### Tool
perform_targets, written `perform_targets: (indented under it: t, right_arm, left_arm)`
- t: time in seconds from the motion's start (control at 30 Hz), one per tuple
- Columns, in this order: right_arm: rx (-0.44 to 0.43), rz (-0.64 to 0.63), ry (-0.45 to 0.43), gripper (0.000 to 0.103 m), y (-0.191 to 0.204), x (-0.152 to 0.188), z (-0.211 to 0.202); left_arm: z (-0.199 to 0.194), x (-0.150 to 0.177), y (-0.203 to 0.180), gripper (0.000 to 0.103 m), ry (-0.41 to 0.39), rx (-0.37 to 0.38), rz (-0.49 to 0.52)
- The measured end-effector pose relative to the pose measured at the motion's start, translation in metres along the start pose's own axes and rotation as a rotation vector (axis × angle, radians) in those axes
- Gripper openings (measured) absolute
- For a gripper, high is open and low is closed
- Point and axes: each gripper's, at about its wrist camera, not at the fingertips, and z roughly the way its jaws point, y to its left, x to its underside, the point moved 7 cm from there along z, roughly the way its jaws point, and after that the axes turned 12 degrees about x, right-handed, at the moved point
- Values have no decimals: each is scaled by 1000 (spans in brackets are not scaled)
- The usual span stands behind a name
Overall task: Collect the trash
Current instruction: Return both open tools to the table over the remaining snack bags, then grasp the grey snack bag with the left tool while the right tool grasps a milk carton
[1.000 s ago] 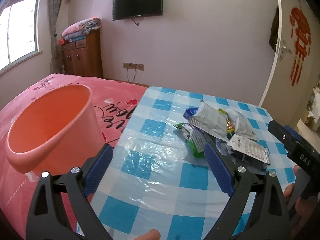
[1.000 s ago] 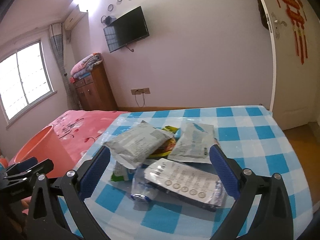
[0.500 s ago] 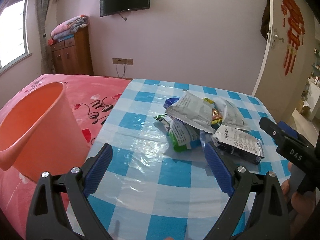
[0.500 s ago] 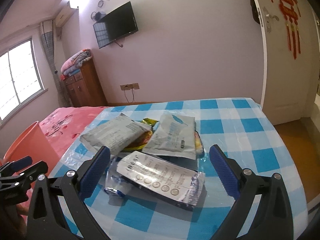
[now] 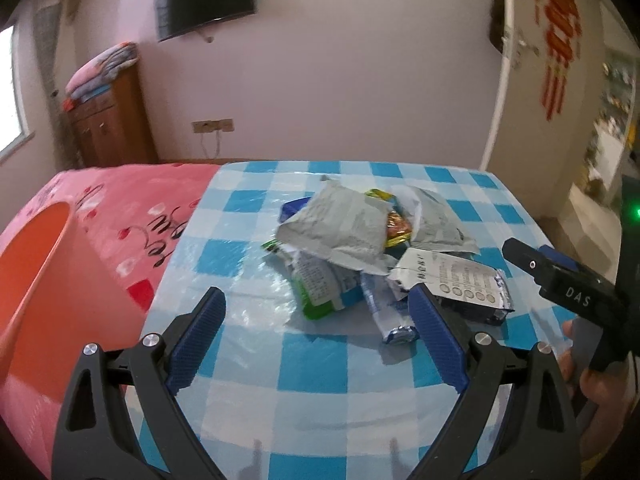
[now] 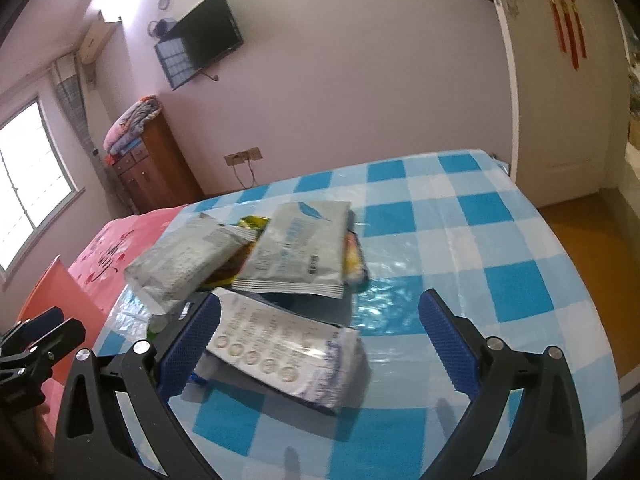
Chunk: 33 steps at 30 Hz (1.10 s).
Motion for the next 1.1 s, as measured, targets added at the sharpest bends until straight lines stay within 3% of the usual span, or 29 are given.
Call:
perform_targets:
  t: [0.23,0.33,0.43,0.57,0.8,1.0,1.1]
  right_arm:
    - [-8,52,27,98,-21,-1,7]
    - [-20,64,32,98,-26,-2,8]
    - [-25,72,44,98,-30,-3,12]
    - [-41,88,65,98,-36,-3,18]
    - [-84,106,112,98,-39,1,29]
    - [-119,105,139,98,-36,6,33]
    - [-136,95,147,98,-32,7,33]
  left_arm:
    - [38,-30,-19,93,64,46,73]
    - [57,-45,-24,93,94,24,132]
    - [82,-55,-25,93,165,31,168]
    - [109,-56,-24,93,261,18,226]
    - [136,-49,-16,93,358,14,233]
    - [146,-45,-15,93,378,-10,250]
    - [149,-45,-10,85,382,-22,230]
